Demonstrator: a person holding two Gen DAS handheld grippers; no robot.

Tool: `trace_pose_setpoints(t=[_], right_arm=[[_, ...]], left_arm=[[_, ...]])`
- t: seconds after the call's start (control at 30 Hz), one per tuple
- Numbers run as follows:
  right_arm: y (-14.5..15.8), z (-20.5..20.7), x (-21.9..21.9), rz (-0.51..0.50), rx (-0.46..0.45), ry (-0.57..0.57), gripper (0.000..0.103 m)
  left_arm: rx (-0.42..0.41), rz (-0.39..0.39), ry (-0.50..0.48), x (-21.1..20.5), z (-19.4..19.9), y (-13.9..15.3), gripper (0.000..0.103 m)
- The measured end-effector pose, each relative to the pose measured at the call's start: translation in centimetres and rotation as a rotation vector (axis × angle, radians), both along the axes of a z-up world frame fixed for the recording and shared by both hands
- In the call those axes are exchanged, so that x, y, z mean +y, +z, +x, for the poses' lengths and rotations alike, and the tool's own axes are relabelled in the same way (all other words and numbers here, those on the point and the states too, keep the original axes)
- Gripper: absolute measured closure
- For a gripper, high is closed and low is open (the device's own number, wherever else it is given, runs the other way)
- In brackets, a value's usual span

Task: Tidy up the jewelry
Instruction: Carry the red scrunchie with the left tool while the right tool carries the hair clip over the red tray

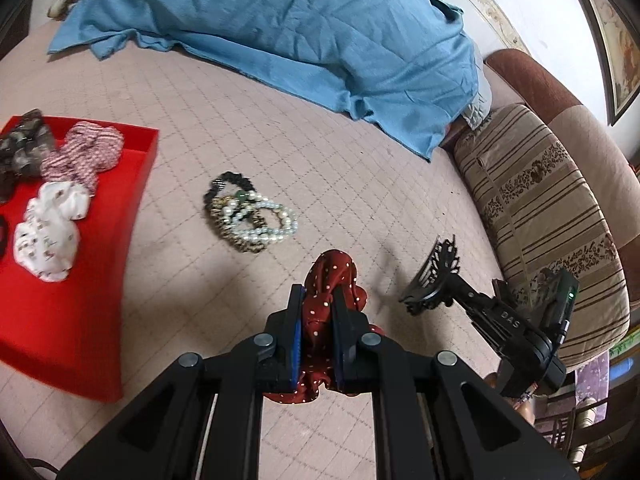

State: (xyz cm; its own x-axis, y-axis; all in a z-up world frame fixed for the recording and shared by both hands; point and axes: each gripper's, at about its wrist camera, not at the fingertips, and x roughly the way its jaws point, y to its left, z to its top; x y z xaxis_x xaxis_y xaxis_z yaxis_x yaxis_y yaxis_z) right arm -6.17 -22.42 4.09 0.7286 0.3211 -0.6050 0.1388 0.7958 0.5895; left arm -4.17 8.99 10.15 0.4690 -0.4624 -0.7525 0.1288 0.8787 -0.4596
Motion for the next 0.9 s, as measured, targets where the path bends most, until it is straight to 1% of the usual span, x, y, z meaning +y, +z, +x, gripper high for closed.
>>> trace_pose_setpoints(t=[0.2,0.27,0.33,0.53,0.63,0.8,0.9], right_arm=[[0.6,-1.7,0.9,0.011,-0.006,0.017,0.094],[0.9,-2.2,1.4,0.013,-0.008,0.028,0.094],[1.2,-2.5,1.9,0.013,-0.010,0.040,0.094],[2.7,-3.4,3.8,-0.012,-0.029,0.084,0.094],[3.4,-3.7,5.1,-0.026,-0.039,0.110,0.094],[4.4,-4.2,7.3,-0.051,-0.050,0.155,0.094],[5.0,-4.3,8.7,-0.067,-0.056,0.184,0.094]], left_arm=[[-0.049,0.057,0.039,1.4,-2.0,1.4,0.092],[-0.070,0.086,0.054,1.8,-2.8,1.9,0.092],[-0.094,0.134,0.070,2.1,-3.5,2.4,0.092],[-0.174,0.313,0.117,2.9,-5.5,3.5,0.091],[-0.200,0.384,0.139,3.4,-6.3,3.8,0.091],[-0.209,0.434,0.170,4.7,-7.2,4.0,0.091],[-0.214,0.450,0.192,5.7,-7.7,4.2,0.091]])
